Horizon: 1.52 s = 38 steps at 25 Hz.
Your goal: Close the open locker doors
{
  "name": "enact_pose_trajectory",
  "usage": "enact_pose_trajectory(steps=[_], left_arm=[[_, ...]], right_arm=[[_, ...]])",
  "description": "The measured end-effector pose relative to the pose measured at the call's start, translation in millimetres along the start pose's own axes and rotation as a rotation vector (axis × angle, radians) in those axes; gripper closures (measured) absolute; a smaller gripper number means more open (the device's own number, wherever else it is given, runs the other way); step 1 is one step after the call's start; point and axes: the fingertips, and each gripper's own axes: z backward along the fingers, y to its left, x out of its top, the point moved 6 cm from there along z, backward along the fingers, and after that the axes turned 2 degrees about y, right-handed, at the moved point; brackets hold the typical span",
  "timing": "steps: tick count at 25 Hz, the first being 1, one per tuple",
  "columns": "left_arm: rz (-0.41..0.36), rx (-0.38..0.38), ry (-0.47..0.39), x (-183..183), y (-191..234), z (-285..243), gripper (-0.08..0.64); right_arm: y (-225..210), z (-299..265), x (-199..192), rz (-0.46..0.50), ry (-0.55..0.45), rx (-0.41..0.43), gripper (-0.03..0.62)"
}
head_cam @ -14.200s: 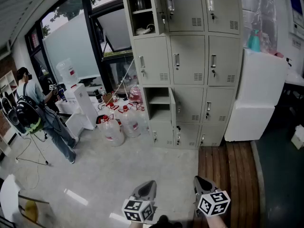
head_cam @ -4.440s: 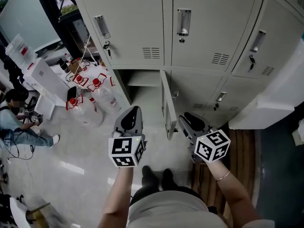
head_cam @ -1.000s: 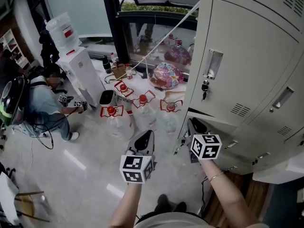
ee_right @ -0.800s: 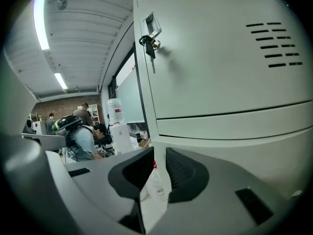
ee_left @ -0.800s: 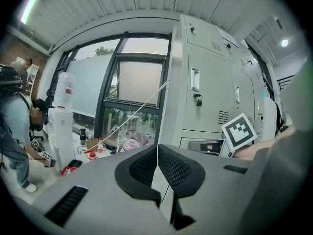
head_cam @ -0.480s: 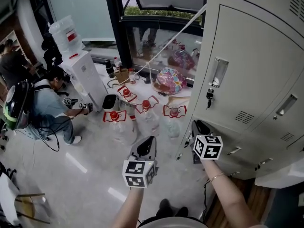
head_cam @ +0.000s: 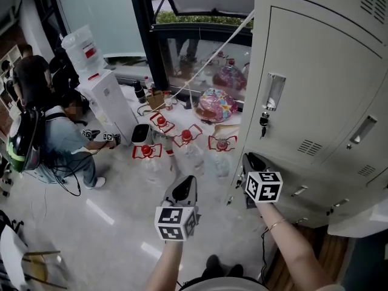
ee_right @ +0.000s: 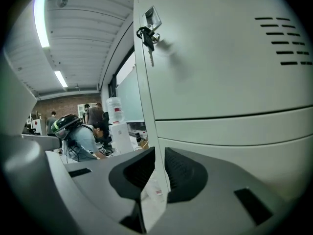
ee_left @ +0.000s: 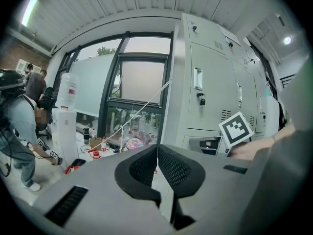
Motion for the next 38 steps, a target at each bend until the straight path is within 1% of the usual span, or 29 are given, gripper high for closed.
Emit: enact_pose_trajectory(steps=[3, 7, 12, 16, 24, 29, 34, 38], left_arm=[[-0.003, -0.008, 0.006, 1.7, -6.1, 4.4, 0.537], [-0.012, -0.002, -0.032, 2.7, -11.8, 10.7, 0.537], [-0.004, -0.012, -0.049, 5.2, -28.7, 18.5, 0.537], [-0.02, -0.021, -0.057, 4.8, -46.6, 27.8, 0.537], [-0.047, -0.051, -0.056, -2.8, -94.4, 48.7, 0.537], [-0.061, -0.068, -0.038, -6.8, -118.0, 62.8, 0.537], [-0.08, -0.064, -0.06, -8.4, -129.6, 73.5, 0.537], [-0.086, -0.067, -0.056, -6.2, -139.0, 82.0, 0.537]], right_arm=[[9.9, 13.5, 1.8, -0.009, -0.017, 0.037, 0.541], [22.3, 40.9, 3.1, -0.015, -0.038, 0.083, 0.543], [25.6, 84.6, 8.9, 0.029, -0.066, 0.1, 0.556], [21.6, 120.0, 11.1, 0.024, -0.088, 0.11, 0.568], [1.1, 191.7, 3.1, 0.008, -0.098, 0.098, 0.584], [-9.6, 227.4, -1.8, 0.012, -0.11, 0.067, 0.597], [-19.1, 256.8, -9.8, -0.001, -0.114, 0.049, 0.597], [-26.2, 276.5, -16.1, -0.007, -0.112, 0.033, 0.594]])
